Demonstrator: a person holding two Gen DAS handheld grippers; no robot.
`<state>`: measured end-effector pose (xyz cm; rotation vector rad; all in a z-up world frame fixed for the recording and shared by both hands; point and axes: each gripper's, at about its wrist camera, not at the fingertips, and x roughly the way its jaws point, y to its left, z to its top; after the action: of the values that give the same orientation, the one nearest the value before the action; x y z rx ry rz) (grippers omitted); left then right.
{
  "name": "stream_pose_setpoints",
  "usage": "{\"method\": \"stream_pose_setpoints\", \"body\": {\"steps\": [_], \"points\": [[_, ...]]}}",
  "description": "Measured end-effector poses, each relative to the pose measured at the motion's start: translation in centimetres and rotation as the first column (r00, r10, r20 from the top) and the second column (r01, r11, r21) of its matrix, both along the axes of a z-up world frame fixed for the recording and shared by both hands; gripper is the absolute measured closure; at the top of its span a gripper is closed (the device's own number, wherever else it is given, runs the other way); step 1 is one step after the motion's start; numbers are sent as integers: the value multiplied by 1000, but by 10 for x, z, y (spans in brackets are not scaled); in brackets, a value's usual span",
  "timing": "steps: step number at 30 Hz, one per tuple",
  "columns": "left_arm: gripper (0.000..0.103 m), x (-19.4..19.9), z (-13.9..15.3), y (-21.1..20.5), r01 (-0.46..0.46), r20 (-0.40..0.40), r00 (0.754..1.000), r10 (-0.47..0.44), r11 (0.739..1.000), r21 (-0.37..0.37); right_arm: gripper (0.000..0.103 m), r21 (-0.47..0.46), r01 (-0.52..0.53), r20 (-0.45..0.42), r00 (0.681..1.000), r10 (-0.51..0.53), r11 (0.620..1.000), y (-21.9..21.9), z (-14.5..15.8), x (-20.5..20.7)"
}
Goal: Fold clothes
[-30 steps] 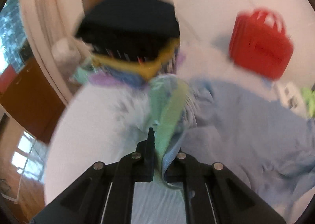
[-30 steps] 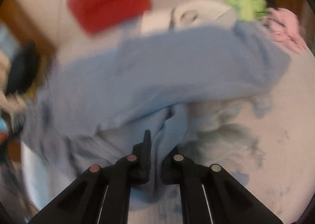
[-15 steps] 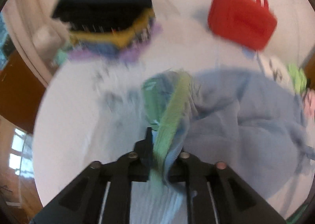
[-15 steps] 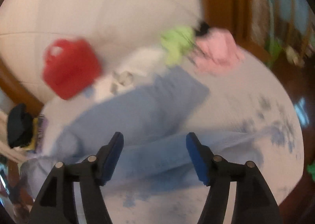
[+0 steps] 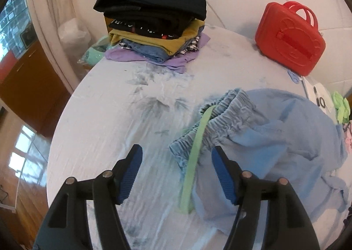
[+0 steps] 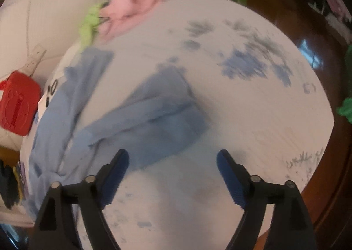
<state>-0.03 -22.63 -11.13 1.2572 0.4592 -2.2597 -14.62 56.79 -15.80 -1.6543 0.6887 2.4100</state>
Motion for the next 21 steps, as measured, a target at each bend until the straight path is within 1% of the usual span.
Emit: {"method": "stream_pose_setpoints", "body": {"steps": [3, 5, 9, 11, 13, 15, 16, 18, 19, 20, 21], "points": [[38, -7, -19, 4, 27, 24, 999, -27, 1000, -1, 19, -27, 24, 9, 1000, -24, 999, 10, -9, 5], [38, -14, -40, 5, 43, 47, 998, -44, 999, 24, 19, -41, 34, 8, 999, -33, 999, 13, -11, 6], [38, -30, -80, 7, 28, 77, 996, -33, 997, 70, 19, -71, 52, 0, 999, -52, 996, 18, -13, 6], [38, -40, -92, 10, 39, 81, 996, -45, 996, 78, 19, -67, 56, 3, 998, -56, 996, 18, -16, 3], [38, -52, -99, 16, 61, 104, 993, -64, 998, 30, 19, -53, 54, 12, 998, -54, 997, 17, -20, -3], [37, -58, -103, 18, 65, 125, 990, -65, 998, 3, 19, -43, 52, 17, 999, -51, 998, 14, -25, -10], [33, -58, -104, 18, 53, 118, 992, -53, 999, 2, 19, -42, 44, 16, 999, -44, 998, 11, -28, -16], [28, -53, -107, 10, -6, 90, 996, 1, 999, 52, 19, -8, 17, 28, 999, -16, 1000, 1, -32, -26], [29, -51, -107, 9, -11, 84, 996, 6, 998, 58, 19, 18, -3, 38, 999, 2, 1000, -6, -35, -32], [41, -53, -104, 12, -6, 92, 996, 1, 999, 54, 21, 50, -27, 50, 998, 25, 998, -14, -37, -38], [54, -54, -101, 16, 0, 100, 995, -5, 999, 49, 34, 123, -80, 69, 995, 72, 989, -27, -36, -45]]}}
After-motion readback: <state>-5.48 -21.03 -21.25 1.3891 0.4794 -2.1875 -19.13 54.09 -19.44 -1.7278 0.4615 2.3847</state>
